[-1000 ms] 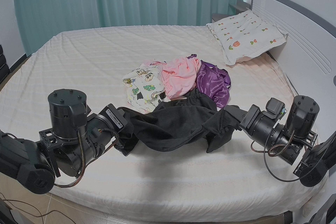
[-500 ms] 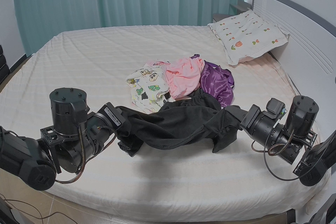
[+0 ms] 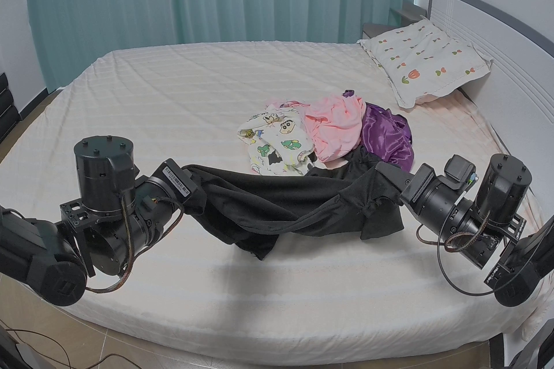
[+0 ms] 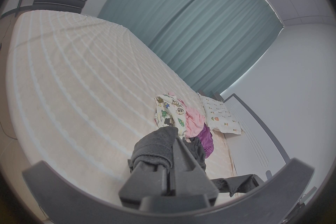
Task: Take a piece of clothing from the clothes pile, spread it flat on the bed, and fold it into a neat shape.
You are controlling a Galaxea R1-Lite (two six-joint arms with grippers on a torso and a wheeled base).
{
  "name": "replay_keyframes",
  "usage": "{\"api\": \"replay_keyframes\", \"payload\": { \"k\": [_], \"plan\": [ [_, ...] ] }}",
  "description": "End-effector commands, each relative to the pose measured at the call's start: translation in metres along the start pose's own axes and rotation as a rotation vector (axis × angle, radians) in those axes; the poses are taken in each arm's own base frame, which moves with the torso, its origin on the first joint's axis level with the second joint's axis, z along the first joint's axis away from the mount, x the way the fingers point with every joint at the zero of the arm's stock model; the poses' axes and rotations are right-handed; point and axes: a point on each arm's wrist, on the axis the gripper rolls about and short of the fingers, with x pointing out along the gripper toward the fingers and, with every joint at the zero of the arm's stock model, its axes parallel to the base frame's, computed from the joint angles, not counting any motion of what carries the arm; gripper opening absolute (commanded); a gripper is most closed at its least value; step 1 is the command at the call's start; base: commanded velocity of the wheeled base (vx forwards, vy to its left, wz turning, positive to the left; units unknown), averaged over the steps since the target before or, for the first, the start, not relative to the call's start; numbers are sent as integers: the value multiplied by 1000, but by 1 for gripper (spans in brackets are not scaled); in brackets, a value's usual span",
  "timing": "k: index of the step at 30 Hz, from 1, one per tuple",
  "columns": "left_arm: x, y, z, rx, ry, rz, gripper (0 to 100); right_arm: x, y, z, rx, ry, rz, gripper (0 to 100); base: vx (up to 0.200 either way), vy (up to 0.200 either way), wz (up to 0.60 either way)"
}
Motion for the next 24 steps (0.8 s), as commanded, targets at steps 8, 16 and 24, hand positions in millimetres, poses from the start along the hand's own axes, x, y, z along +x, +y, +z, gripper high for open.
{"api": "replay_keyframes", "payload": {
  "k": [8, 16, 24],
  "plan": [
    [-11, -5, 10, -13, -27, -33, 0, 0, -2, -4, 1, 12, -8, 0, 0, 200, 0],
    [-11, -5, 11, -12, -26, -33, 0, 0, -1, -4, 1, 10, -4, 0, 0, 200, 0],
    [-12, -5, 12, -14, -29, -36, 0, -1, 1, -5, 1, 13, 4, 0, 0, 200, 0]
  ]
}}
